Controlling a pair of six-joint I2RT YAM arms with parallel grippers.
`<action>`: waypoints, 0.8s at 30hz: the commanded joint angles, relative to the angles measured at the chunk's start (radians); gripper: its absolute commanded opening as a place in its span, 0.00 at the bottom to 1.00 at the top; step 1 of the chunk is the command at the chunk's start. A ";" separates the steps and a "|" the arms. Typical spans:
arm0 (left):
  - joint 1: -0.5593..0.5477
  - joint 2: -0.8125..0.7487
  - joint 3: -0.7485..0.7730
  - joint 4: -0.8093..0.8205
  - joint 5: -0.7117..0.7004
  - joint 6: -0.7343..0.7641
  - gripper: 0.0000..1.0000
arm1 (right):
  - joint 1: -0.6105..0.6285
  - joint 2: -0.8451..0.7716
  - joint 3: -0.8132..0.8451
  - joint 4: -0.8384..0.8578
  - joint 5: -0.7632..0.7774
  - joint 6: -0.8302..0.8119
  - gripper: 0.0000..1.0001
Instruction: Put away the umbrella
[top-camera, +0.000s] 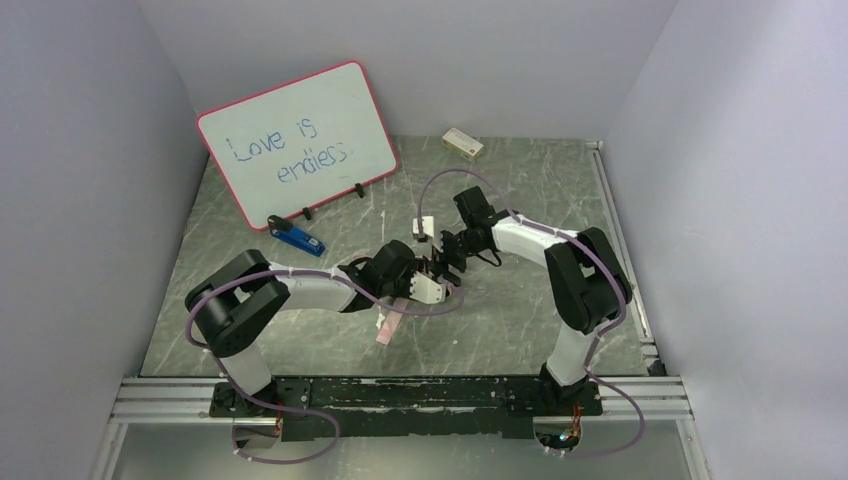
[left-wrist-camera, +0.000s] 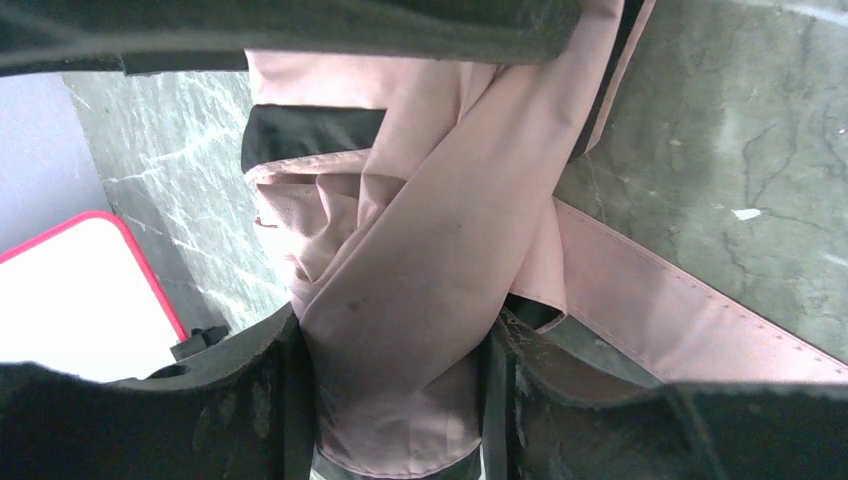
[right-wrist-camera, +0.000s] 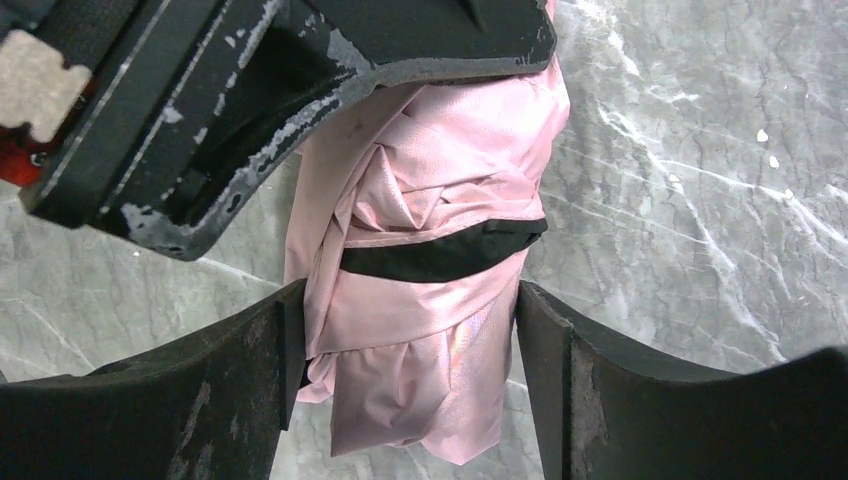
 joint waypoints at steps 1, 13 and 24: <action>0.006 0.092 -0.077 -0.284 0.089 -0.064 0.05 | -0.008 0.008 0.023 0.009 -0.058 -0.015 0.76; 0.006 0.076 -0.079 -0.271 0.087 -0.068 0.05 | 0.005 0.094 0.045 0.063 0.048 0.069 0.58; 0.004 -0.011 -0.088 -0.207 0.092 -0.119 0.13 | 0.011 0.124 0.068 0.055 0.119 0.110 0.13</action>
